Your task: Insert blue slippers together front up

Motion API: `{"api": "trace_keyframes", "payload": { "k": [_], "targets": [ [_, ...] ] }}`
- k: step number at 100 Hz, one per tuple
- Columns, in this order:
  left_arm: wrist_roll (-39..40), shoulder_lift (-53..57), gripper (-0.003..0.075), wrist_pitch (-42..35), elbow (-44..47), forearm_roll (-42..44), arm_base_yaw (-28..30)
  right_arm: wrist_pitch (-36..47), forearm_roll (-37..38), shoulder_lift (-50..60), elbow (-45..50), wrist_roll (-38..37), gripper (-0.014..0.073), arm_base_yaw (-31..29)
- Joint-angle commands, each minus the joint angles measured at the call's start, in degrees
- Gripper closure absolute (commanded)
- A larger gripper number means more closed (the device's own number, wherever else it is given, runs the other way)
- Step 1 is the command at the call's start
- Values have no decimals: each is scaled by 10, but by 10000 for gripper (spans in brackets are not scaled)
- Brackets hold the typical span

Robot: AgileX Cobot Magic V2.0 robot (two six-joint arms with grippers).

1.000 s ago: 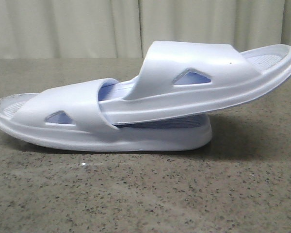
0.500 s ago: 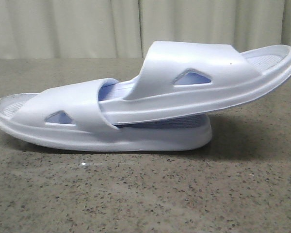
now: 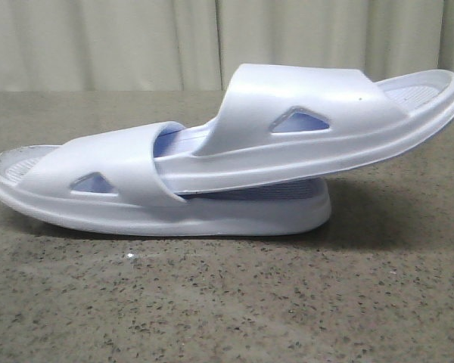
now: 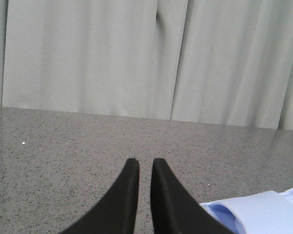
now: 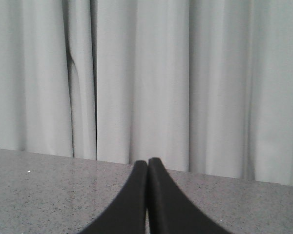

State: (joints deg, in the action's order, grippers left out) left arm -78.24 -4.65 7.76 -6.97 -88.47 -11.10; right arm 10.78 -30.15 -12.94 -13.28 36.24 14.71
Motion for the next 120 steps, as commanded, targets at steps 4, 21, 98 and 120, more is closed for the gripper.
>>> {"api": "trace_keyframes", "payload": {
  "k": [4, 21, 98, 120],
  "targets": [
    [0, -5, 704, -1, -16, -11, -1, 39, 3, -5, -15, 6, 701, -4],
    [0, -5, 704, -1, -16, -11, -1, 39, 3, -5, -15, 6, 701, -4],
    [606, 6, 704, -3, -14, 745, 0, 39, 3, -5, -15, 6, 701, -4],
    [706, 34, 704, -24, 14, 836, 0, 39, 3, -5, -15, 6, 701, -4]
  ]
}}
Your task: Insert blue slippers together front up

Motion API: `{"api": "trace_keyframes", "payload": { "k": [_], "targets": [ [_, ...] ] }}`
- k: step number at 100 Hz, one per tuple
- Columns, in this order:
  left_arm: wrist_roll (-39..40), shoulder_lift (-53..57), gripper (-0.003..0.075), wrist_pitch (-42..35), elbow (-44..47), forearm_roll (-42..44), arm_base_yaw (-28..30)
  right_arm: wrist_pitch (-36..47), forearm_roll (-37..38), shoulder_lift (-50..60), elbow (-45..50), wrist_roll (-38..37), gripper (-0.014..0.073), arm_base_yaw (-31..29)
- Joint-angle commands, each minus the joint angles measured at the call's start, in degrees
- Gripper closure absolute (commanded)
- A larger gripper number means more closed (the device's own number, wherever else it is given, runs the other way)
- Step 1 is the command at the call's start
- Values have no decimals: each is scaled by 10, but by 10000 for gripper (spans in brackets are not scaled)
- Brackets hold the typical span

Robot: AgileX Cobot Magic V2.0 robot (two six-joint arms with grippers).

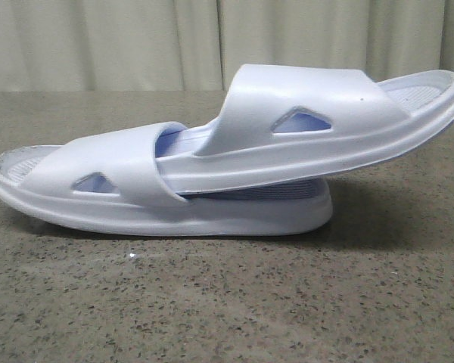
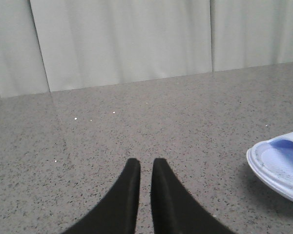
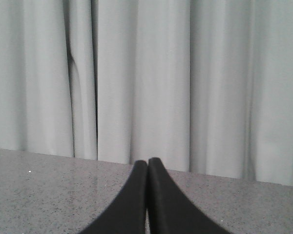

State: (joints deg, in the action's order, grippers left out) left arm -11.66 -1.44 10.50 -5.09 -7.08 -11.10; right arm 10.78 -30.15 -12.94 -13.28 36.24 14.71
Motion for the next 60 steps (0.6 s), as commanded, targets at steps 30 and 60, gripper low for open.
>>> {"api": "trace_keyframes", "payload": {
  "k": [30, 60],
  "targets": [
    [67, 34, 704, -60, 33, 22, 69, 39, 3, -5, -15, 6, 701, -4],
    [76, 34, 704, -81, 58, 54, 79, 39, 3, -5, -15, 6, 701, -4]
  ]
}}
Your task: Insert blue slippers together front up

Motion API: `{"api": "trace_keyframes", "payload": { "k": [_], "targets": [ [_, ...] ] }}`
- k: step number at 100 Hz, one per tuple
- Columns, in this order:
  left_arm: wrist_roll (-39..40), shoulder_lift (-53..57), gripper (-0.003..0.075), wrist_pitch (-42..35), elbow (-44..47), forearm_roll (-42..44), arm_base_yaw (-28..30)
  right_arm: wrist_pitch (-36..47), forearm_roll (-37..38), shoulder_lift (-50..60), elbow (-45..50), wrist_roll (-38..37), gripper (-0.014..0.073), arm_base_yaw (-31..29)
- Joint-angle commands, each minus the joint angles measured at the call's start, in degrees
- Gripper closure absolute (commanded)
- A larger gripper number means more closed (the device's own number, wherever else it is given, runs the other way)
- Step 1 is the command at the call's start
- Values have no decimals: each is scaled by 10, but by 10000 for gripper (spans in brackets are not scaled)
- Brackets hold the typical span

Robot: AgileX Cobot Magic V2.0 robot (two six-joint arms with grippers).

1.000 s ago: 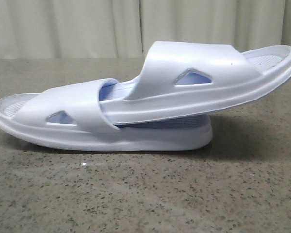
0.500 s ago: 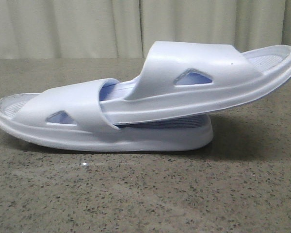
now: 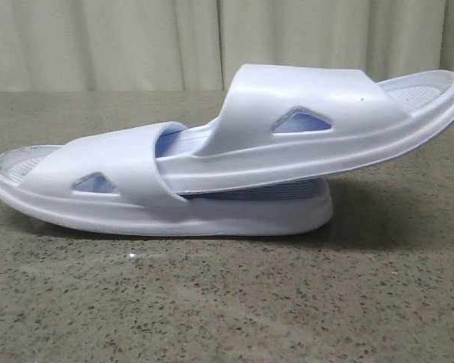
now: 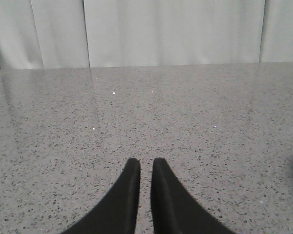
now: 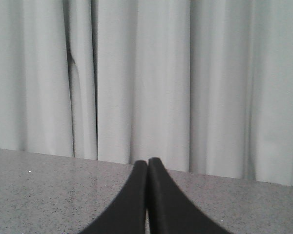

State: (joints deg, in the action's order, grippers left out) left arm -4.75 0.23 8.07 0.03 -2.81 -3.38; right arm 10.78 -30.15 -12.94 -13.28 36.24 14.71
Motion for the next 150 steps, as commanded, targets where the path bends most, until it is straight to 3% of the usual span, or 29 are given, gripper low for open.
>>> {"api": "trace_keyframes", "payload": {
  "k": [1, 131, 142, 150],
  "targets": [
    [7, 17, 704, -58, 6, 11, 2, 39, 3, -5, -15, 6, 701, -4],
    [7, 17, 704, -65, 6, 6, 2, 37, 0, -5, -10, 5, 701, -4],
    [7, 17, 704, -65, 6, 6, 2, 18, 10, -5, 6, -36, 701, -4],
    [7, 17, 704, -65, 6, 6, 2, 8, 73, -5, 25, -97, 701, -4]
  ]
}}
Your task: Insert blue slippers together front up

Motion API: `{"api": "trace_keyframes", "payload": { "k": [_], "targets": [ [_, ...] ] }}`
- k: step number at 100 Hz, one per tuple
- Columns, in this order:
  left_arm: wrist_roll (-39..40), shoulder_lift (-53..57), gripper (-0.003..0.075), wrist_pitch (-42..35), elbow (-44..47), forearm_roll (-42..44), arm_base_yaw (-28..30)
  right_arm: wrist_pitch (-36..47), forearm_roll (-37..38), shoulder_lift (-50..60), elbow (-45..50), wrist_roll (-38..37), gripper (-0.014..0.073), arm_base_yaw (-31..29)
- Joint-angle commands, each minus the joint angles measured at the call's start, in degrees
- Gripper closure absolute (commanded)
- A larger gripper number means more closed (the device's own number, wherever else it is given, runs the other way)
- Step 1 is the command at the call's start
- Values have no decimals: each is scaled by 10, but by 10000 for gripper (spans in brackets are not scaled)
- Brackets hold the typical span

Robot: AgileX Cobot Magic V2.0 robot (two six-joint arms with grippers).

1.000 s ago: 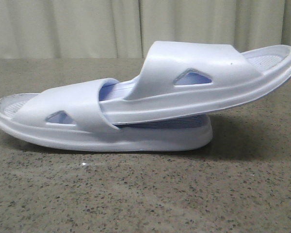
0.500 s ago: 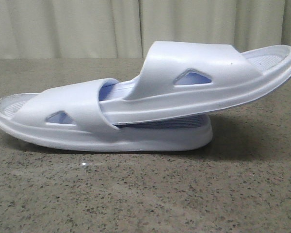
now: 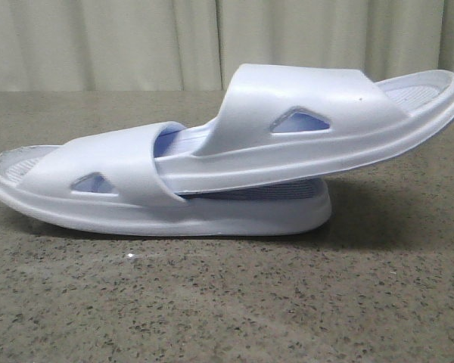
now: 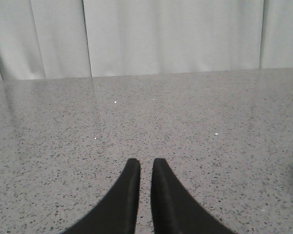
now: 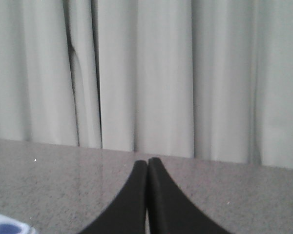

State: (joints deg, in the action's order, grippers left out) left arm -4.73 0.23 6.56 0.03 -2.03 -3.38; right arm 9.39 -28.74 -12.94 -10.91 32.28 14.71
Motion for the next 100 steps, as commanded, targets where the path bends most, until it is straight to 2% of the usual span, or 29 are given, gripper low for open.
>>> {"api": "trace_keyframes", "payload": {
  "k": [1, 16, 35, 54, 84, 100],
  "targets": [
    [6, 17, 704, -50, 6, -1, 2, 22, 66, -5, 3, -72, 701, -4],
    [6, 17, 704, -50, 6, -1, 2, 32, 210, -5, 30, -203, 701, -4],
    [6, 17, 704, -50, 6, -1, 2, 26, 231, -5, 47, -240, 701, -43],
    [6, 17, 704, -50, 6, -1, 2, 26, 287, 3, 74, -335, 701, -93],
    [6, 17, 704, -50, 6, -1, 2, 25, 295, 103, 127, -336, 701, -100],
    [6, 17, 704, -50, 6, -1, 2, -16, 295, 148, 127, -336, 701, -104]
  ]
}}
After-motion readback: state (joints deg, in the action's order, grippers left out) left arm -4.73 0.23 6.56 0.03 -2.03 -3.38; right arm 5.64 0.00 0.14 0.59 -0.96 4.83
